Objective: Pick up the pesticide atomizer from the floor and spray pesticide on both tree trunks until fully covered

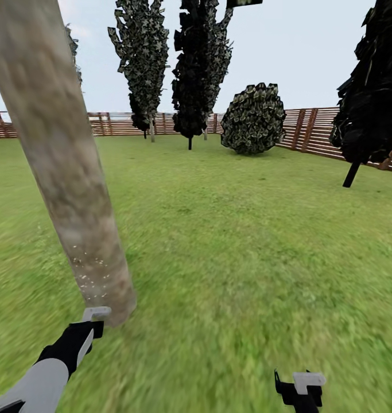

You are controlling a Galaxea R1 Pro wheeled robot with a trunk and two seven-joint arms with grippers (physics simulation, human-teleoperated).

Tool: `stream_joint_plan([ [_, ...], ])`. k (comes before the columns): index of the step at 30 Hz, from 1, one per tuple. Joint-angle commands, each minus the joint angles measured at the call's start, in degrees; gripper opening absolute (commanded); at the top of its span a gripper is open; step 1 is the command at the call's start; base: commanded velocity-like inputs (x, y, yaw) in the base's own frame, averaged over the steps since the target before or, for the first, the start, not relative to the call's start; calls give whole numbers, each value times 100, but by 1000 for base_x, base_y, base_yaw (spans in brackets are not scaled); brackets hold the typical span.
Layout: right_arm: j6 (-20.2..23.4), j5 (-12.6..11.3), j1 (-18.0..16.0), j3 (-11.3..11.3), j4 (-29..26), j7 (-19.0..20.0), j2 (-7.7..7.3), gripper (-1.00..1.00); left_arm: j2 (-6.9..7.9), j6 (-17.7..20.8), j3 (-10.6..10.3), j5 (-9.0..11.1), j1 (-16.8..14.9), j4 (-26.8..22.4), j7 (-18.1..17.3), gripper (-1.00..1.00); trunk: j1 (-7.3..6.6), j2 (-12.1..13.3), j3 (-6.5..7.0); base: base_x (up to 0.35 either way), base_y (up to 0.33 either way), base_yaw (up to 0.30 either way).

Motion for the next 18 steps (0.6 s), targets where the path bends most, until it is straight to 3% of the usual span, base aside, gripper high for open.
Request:
stream_joint_plan([
  [1, 0, 0, 0, 1, 0, 0, 0, 100, 0, 0, -1, -3, 0, -1, 0, -100, 0, 0, 0, 240, -195, 1],
  [8, 1, 0, 0, 2, 0, 0, 0, 100, -1, 0, 1, -2, 0, -7, 0, -100, 0, 0, 0, 226, -200, 32],
  [18, 0, 0, 0, 2, 0, 0, 0, 100, -1, 0, 0, -2, 0, -9, 0, -100, 0, 0, 0, 173, -228, 268],
])
